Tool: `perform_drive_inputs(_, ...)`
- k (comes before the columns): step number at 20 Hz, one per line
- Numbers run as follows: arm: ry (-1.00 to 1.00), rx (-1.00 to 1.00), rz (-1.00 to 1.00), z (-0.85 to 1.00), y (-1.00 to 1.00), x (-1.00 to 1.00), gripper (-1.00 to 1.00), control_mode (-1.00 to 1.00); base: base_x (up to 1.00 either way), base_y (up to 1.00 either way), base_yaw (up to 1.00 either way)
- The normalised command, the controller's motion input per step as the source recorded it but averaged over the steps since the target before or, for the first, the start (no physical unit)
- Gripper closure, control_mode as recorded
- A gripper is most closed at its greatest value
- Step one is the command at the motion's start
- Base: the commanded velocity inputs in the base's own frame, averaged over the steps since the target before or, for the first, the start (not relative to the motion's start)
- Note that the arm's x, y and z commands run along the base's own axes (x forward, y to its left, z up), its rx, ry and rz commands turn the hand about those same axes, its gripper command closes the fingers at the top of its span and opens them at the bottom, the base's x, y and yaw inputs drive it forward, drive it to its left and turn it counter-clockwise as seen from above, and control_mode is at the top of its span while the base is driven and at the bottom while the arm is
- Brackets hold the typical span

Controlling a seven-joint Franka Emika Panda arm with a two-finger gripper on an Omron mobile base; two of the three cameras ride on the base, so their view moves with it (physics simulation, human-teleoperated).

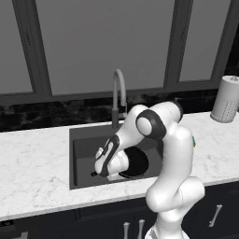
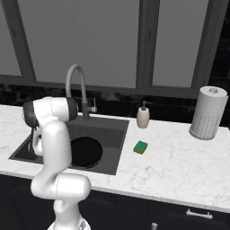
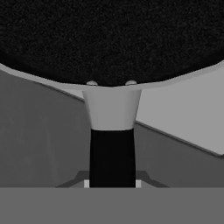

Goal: Pick the pan and sponge and place them into the sink. Then turn on the water.

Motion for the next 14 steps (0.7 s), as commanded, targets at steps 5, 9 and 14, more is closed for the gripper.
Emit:
perform_drive_inputs(5, 0.00, 0.00, 0.00, -0.05, 0.09, 0.30, 1.00, -1.00, 0.00, 0.00, 0.00)
perform_drive_inputs(9, 0.00, -0.01, 0.00, -0.12, 0.11, 0.39, 1.00, -1.00, 0.00, 0.00, 0.00)
perform_drive_inputs(14, 0.00, 0.00, 0.00, -0.27, 0.10, 0.37, 1.00, -1.00, 0.00, 0.00, 0.00)
